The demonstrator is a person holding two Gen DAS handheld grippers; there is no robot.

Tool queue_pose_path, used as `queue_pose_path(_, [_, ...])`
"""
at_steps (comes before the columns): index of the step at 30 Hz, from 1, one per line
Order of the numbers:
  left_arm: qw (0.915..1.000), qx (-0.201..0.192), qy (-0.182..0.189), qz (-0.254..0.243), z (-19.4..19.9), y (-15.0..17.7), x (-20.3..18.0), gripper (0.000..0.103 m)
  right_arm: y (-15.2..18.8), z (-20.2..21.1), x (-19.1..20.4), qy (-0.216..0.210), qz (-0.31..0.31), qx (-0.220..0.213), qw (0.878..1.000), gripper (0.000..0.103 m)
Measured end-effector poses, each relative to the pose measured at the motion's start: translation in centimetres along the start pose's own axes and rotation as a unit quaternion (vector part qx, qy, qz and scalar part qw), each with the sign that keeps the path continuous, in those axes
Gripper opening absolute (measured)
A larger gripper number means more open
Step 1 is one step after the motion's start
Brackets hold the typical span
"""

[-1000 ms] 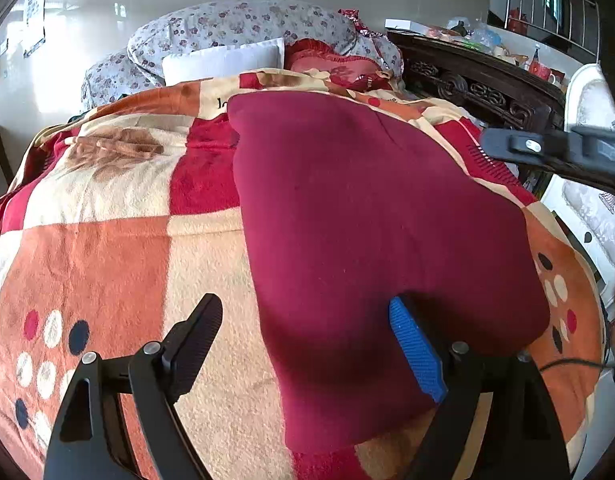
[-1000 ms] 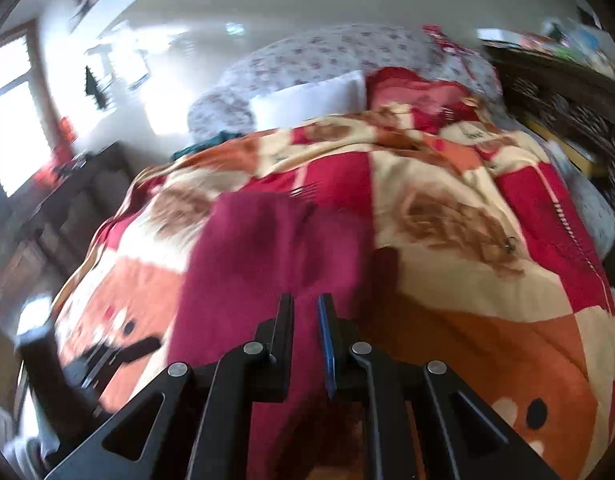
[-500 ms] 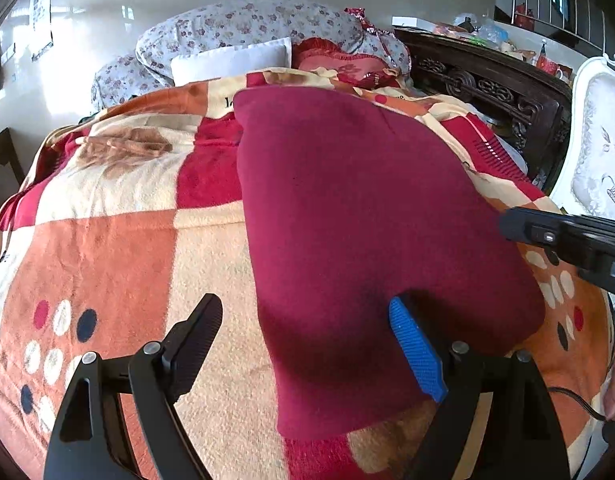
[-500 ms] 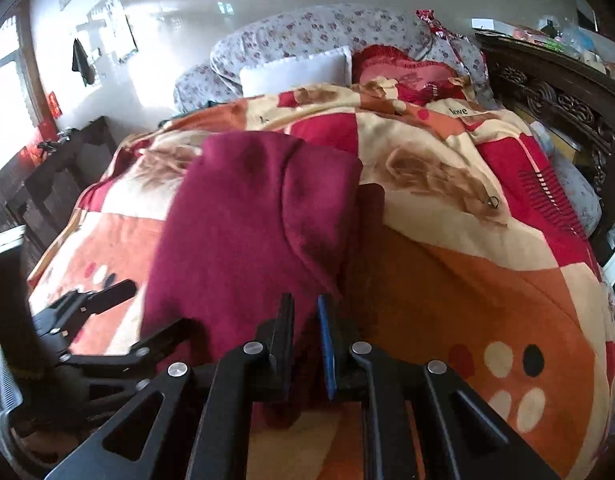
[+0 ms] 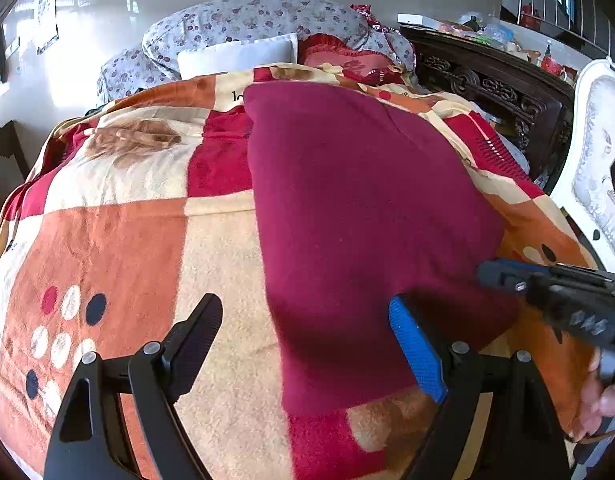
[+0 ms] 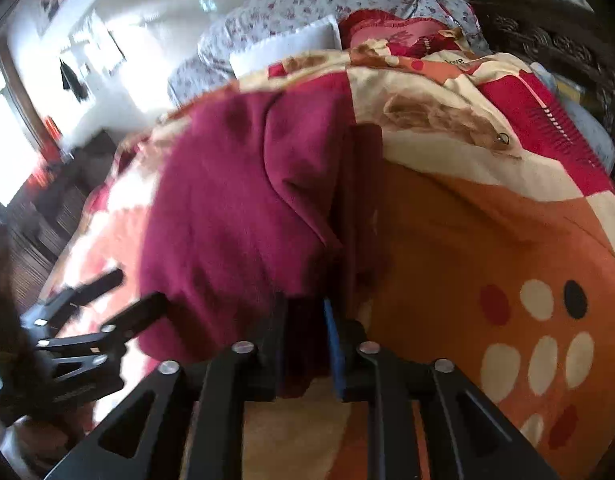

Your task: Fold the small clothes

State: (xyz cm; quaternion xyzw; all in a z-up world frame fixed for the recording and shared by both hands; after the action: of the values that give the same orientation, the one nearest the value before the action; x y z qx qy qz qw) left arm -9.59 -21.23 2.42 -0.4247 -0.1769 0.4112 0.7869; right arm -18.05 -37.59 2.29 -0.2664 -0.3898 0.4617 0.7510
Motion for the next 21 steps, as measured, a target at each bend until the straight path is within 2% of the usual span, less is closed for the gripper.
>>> queue_pose_path(2, [0.9998, -0.003, 0.009, 0.018, 0.3, -0.5, 0.9, 0.085, -1.3, 1.3, -0.5, -0.001, -0.012, -0.032, 0.999, 0.073])
queue_pose_path(4, [0.9986, -0.004, 0.025, 0.046, 0.3, -1.0, 1.9, 0.086, -2.9, 1.9, -0.9, -0.003, -0.014, -0.062, 0.998, 0.082])
queue_pose_path(7, [0.9930, 0.003, 0.054, 0.104, -0.4, -1.7, 3.5, 0.088, -3.9, 0.3, -1.2, -0.005, -0.016, -0.052, 0.999, 0.085])
queue_pose_path(10, [0.9876, 0.019, 0.071, 0.139, -1.5, -1.9, 4.4, 0.088, -4.0, -2.6, -2.1, -0.015, -0.037, -0.017, 0.999, 0.085])
queue_pose_path(15, [0.9825, 0.022, 0.096, 0.158, -3.5, -2.0, 4.3, 0.092, -4.5, -5.8, -3.7, -0.047, -0.081, -0.004, 0.996, 0.089])
queue_pose_path(19, [0.9739, 0.037, 0.132, 0.181, -5.7, -1.8, 3.6, 0.094, -4.6, -7.8, -4.4, -0.072, -0.111, 0.009, 0.991, 0.090])
queue_pose_path(21, [0.9702, 0.043, 0.142, 0.192, -6.6, -1.6, 3.3, 0.095, -4.4, -8.2, -4.2, -0.099, -0.121, 0.013, 0.988, 0.084])
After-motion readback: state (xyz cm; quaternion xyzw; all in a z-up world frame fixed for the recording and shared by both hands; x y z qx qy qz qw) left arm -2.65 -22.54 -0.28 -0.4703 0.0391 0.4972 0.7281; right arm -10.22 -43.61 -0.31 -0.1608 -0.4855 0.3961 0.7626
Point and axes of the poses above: each gripper's, at about its wrist camera, not at the fingertips, and z roughly against the way its jaws point, x to its left, y to its underside, the point moved 6 cm from there along -z, roughly the way its jaws point, and after that the axes turned 11 degrees about -x, right-handed, at the moved point
